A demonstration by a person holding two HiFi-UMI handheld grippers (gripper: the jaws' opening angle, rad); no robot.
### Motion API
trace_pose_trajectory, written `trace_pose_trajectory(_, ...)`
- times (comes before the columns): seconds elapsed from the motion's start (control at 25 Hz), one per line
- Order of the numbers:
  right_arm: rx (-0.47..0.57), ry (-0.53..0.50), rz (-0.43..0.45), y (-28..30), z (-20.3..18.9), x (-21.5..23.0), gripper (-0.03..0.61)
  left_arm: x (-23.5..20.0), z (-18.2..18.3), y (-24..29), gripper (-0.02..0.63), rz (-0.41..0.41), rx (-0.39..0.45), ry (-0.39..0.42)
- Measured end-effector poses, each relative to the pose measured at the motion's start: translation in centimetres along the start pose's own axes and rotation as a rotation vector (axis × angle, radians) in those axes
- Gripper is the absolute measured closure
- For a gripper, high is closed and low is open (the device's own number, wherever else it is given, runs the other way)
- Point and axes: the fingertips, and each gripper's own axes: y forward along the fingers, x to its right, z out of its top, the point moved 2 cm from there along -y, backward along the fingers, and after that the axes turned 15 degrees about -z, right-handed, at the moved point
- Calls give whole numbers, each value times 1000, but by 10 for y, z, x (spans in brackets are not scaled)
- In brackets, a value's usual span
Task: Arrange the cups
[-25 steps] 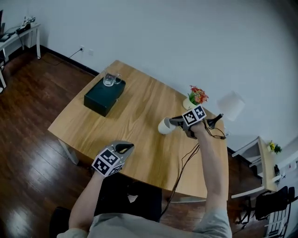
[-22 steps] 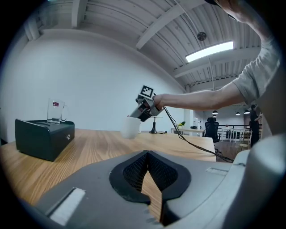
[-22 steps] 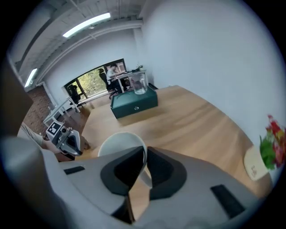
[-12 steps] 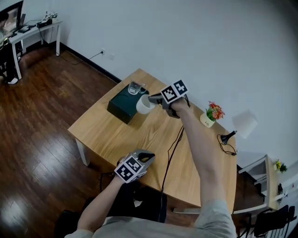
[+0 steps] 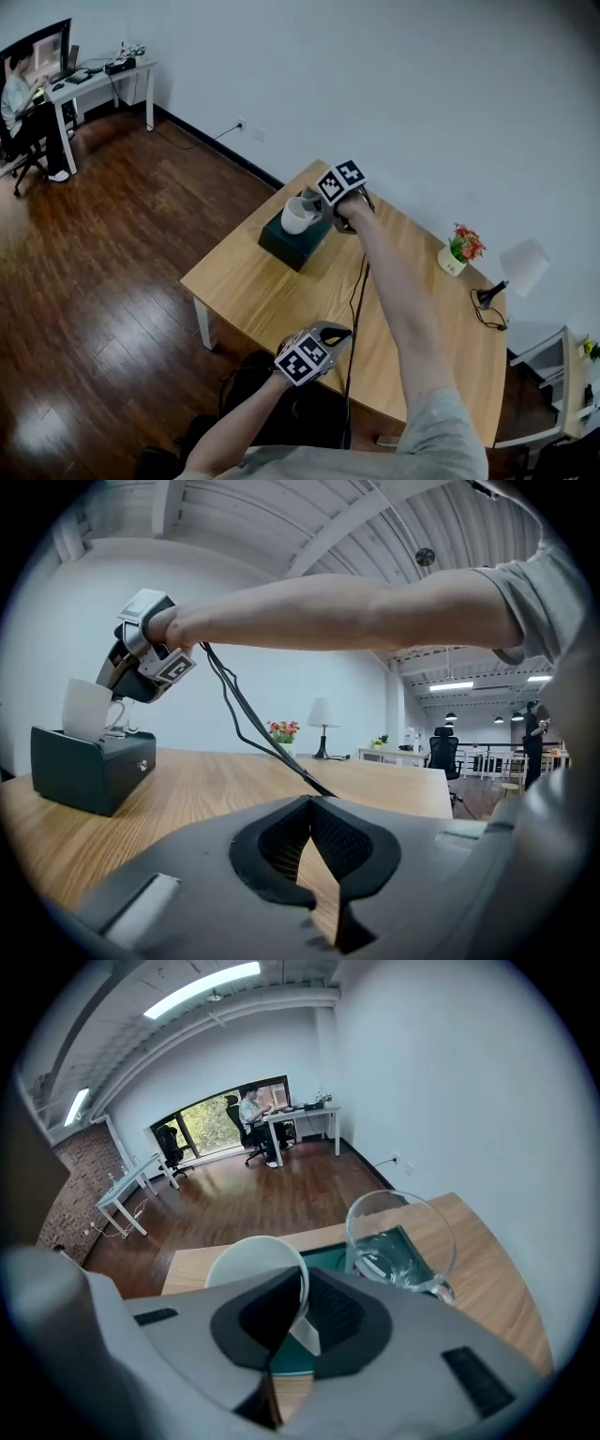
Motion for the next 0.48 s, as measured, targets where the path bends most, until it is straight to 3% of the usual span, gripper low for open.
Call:
trace_pose_trajectory(0.2, -7, -37, -16, 5, 8, -3, 545, 0, 1, -1, 604, -2, 4, 0)
trace_pose_trajectory(0.48, 90, -44, -13, -1, 4, -3, 506, 1, 0, -1, 604, -8, 3, -3)
